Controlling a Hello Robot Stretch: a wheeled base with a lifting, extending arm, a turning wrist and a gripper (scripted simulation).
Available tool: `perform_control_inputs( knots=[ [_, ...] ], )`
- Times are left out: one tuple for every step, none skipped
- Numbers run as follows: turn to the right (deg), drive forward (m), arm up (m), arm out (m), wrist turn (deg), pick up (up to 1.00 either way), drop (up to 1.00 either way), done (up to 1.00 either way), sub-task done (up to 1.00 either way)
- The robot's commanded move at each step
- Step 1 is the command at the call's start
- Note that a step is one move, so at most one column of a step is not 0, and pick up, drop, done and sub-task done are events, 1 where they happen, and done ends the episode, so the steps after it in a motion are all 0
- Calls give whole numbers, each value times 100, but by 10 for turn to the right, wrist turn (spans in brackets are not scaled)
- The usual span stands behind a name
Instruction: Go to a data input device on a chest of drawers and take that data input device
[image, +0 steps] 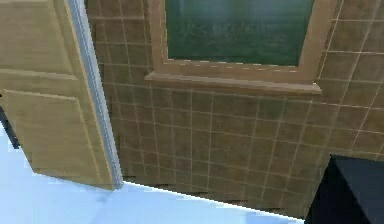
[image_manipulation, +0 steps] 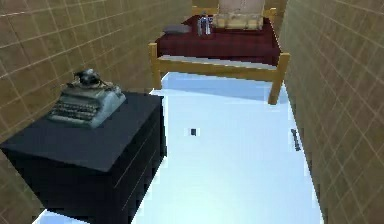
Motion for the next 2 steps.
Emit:
perform_control_inputs(
  knots=[
    [0,5,0,0,0,0,0,0,0],
    [120,0,0,0,0,0,0,0,0]
  ],
)
